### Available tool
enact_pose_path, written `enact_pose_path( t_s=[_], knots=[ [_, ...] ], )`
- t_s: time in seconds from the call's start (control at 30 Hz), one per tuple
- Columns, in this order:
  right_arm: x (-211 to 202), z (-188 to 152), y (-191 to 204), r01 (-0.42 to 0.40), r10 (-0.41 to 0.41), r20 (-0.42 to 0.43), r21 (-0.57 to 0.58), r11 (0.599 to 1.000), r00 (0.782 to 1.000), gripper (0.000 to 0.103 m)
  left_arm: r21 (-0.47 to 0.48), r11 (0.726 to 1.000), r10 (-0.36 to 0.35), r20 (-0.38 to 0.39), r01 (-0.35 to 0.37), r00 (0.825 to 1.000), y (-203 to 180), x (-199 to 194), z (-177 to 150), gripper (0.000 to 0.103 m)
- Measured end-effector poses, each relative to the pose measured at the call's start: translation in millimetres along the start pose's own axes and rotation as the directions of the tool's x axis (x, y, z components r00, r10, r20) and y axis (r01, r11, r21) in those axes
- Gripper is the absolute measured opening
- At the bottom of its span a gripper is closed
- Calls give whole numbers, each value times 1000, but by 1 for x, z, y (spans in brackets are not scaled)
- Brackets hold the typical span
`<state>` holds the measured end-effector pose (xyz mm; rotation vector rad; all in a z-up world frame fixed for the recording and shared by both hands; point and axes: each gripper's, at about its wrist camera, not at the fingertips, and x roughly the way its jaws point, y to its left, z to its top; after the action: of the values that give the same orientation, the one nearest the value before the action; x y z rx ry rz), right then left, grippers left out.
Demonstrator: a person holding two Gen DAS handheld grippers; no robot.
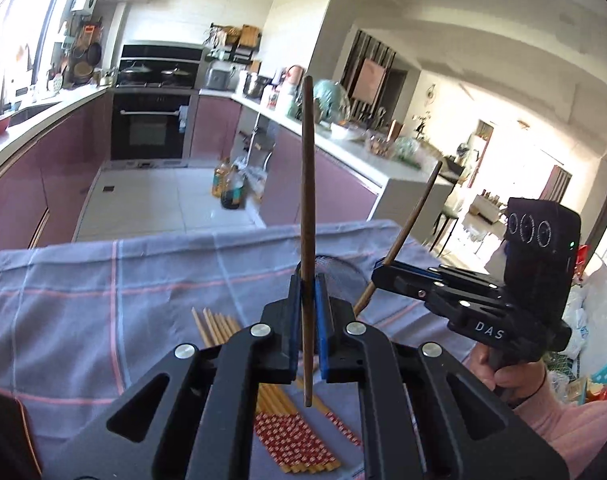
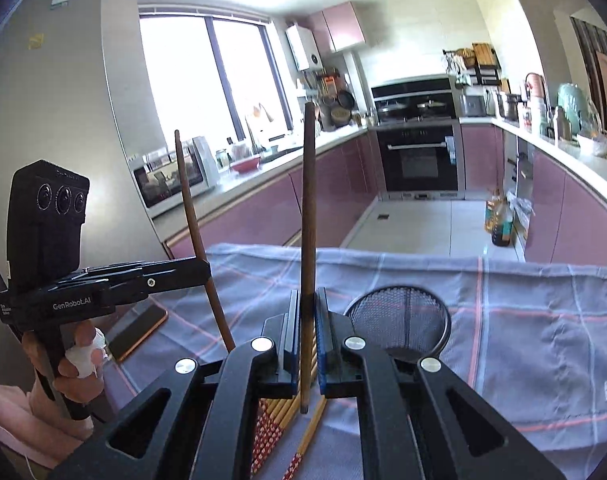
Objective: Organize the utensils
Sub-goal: 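Lift the chopstick with the right gripper and drop it into the mesh cup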
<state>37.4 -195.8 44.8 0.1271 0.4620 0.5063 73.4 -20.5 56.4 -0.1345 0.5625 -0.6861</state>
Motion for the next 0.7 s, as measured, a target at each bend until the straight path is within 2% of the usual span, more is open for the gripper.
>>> enact_pose_path(
  t_s=[0.13,0.23,0.4,0.53,0.7],
  knots=[
    [-13,21,-7,-21,21,42,-14,1000,999,6,8,1000,-26,49,25,998,-13,-8,25,7],
    [-23,42,-11,10,-6,84,-49,999,996,6,17,999,-47,89,45,995,-24,-15,48,7],
    [-32,59,-22,68,-59,129,-66,995,990,6,29,999,-42,135,39,990,-41,-12,78,7],
    [-18,56,-39,104,-100,86,-51,993,991,6,38,999,-32,96,28,995,-50,12,82,7],
    [8,39,-52,119,-120,-40,-36,992,992,6,66,998,5,-34,-3,999,-58,63,60,7]
  ],
)
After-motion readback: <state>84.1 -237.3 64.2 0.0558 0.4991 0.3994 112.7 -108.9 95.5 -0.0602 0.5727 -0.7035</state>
